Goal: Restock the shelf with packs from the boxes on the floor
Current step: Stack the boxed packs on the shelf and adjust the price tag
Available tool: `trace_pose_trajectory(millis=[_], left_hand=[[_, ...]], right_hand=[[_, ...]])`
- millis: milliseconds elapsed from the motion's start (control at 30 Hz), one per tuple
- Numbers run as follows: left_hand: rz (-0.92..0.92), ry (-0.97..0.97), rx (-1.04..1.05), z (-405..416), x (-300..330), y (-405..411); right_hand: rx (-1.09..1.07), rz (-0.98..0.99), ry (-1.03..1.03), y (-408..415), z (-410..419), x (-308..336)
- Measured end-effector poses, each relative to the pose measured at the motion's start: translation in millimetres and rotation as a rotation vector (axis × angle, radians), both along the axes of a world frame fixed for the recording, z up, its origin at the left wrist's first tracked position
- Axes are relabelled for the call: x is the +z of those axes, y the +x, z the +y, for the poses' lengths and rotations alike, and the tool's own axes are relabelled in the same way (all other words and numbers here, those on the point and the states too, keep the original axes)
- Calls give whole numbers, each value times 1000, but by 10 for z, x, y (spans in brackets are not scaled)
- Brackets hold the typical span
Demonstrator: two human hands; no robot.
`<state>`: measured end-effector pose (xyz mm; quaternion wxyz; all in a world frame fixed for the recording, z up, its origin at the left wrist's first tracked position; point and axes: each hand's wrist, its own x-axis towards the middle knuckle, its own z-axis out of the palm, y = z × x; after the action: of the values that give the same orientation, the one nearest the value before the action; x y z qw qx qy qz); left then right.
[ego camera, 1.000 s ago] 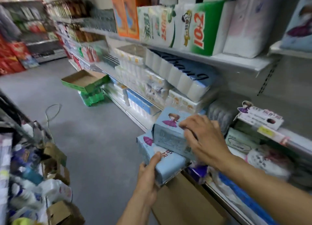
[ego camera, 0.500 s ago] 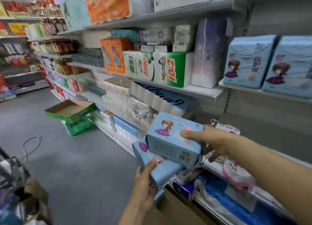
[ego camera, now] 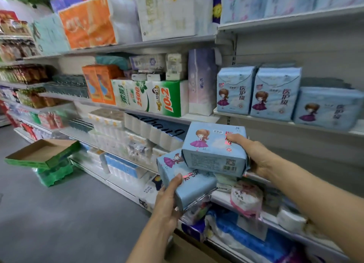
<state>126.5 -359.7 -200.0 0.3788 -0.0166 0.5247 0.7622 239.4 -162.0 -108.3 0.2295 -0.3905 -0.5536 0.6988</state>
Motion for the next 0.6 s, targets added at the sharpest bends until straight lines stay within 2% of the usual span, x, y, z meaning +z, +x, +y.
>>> trace_pose_trajectory(millis=[200, 600], left_hand=[[58, 41, -89, 328, 324, 218], [151, 182, -328, 1502, 927, 1159]], right_hand=[[-167, 108, 129, 539, 393, 267], [-225, 217, 350, 1895, 1498, 783]])
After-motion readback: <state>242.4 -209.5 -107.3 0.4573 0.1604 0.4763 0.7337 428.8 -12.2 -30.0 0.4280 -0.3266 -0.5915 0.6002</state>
